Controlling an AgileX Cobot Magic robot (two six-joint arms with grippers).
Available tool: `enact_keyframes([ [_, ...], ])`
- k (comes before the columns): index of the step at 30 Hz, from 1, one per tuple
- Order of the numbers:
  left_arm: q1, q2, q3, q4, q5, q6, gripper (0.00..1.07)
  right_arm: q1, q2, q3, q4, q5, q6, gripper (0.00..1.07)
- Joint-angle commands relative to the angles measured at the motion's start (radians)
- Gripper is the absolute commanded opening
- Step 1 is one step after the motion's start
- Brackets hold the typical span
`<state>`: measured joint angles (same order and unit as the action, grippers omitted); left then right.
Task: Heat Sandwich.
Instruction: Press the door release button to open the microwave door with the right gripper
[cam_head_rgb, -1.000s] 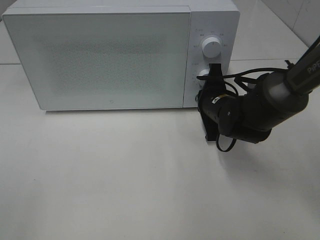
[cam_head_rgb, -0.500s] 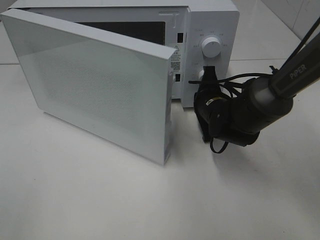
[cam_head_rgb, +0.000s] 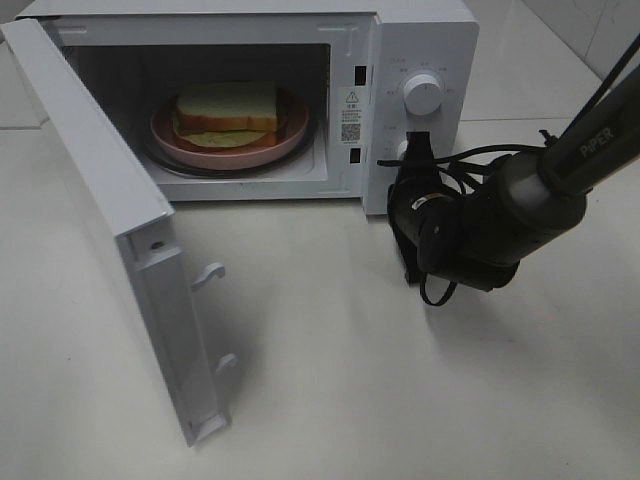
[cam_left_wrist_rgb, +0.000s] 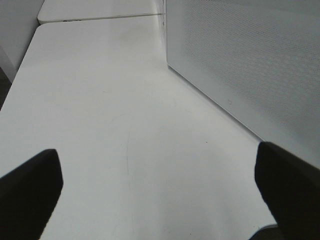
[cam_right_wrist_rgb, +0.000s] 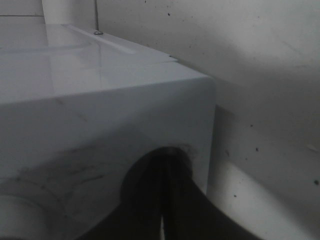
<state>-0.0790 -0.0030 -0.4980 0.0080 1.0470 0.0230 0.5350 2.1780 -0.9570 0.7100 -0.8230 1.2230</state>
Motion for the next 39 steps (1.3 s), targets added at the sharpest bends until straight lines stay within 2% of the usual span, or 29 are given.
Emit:
enact_keyframes([
  [1,0.002,-0.022,0.005,0.003,-0.011,-0.003,1.02,-0.036,-0.013,-0.089,-0.078,-0.173,-0.017,0.00],
  [12,0.002,-0.022,0.005,0.003,-0.011,-0.003,1.02,-0.033,-0.042,-0.028,-0.078,-0.152,-0.011,0.00],
  [17,0.002,-0.022,0.005,0.003,-0.011,-0.003,1.02,-0.033,-0.074,0.006,-0.077,-0.055,-0.014,0.00],
  [21,0.002,-0.022,0.005,0.003,-0.011,-0.003,1.02,-0.033,-0.121,0.063,-0.081,0.098,-0.020,0.00],
  [31,0.002,-0.022,0.005,0.003,-0.011,-0.003,1.02,-0.033,-0.204,0.144,-0.079,0.196,-0.077,0.00],
  [39,0.002,-0.022,0.005,0.003,-0.011,-0.003,1.02,-0.033,-0.317,0.189,-0.080,0.379,-0.241,0.00],
])
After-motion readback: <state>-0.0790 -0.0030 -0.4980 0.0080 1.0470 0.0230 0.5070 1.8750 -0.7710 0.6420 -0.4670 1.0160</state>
